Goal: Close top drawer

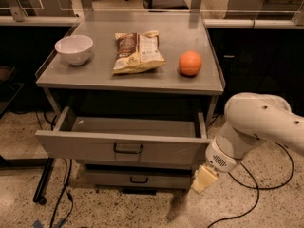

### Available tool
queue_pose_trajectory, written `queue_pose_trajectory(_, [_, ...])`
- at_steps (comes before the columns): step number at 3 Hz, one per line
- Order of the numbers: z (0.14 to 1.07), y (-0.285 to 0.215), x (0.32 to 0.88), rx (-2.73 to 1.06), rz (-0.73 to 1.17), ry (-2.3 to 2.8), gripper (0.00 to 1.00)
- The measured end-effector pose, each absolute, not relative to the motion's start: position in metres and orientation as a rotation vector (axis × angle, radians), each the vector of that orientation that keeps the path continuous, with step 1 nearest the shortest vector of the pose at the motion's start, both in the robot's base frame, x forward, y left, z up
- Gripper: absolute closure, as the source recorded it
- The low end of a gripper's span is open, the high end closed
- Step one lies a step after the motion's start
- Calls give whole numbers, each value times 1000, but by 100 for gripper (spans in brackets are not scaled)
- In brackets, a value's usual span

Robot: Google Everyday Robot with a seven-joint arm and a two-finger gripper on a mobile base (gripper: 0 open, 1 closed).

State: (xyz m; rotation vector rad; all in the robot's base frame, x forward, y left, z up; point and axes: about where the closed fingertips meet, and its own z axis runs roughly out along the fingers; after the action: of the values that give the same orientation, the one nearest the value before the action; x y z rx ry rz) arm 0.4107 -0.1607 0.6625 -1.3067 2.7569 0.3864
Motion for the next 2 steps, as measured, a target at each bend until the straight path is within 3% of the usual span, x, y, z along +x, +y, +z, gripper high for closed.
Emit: queue_pose_trajectory(2, [664,-160,412,-1309,381,2756,85])
